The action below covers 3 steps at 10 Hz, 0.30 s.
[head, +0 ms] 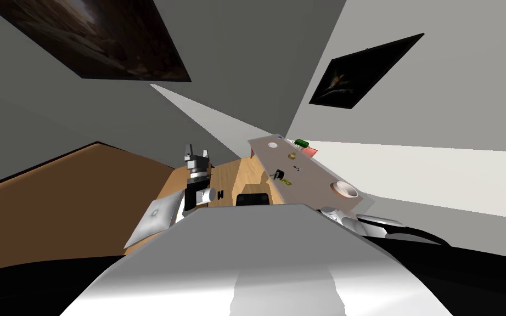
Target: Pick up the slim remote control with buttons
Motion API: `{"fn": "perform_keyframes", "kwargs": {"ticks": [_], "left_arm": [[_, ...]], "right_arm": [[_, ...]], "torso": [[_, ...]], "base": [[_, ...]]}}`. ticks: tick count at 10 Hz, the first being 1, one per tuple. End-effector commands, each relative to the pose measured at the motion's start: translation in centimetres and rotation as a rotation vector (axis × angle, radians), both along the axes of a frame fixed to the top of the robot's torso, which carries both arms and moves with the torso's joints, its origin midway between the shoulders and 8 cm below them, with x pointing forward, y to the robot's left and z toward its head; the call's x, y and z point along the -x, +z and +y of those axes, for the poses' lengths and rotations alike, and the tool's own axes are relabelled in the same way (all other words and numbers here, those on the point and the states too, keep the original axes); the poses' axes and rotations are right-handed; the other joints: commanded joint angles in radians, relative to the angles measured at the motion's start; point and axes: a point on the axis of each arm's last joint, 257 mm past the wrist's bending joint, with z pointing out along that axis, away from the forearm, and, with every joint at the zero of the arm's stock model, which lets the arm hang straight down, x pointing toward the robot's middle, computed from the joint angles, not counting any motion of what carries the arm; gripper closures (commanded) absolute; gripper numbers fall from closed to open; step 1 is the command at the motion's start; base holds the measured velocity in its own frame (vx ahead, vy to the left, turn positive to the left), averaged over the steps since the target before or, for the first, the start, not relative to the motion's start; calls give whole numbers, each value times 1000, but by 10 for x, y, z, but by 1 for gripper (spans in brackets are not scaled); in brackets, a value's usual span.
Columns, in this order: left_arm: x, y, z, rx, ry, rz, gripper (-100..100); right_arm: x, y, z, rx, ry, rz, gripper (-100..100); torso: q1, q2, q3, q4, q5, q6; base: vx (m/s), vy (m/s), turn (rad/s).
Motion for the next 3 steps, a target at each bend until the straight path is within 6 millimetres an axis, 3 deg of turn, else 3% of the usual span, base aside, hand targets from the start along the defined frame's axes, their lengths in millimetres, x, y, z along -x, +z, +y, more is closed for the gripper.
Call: {"fn": "perform_keyframes", "kwargs": {"ticks": [1,2,3], "left_arm": [[0,0,0,0,0,0,0],[0,0,0,0,0,0,0],[0,0,0,0,0,0,0]], "right_arm": [[-3,7,-10,-2,5,1,100],[-2,3,-6,2,1,0,100],[-2,4,-6,0,3,1,0]], "torso": [[0,0,0,0,0,0],[1,0,0,0,0,0],[-1,0,0,0,0,0]], "base": [[-1,71,-62],[0,29,-17],[0,6,1]]}}
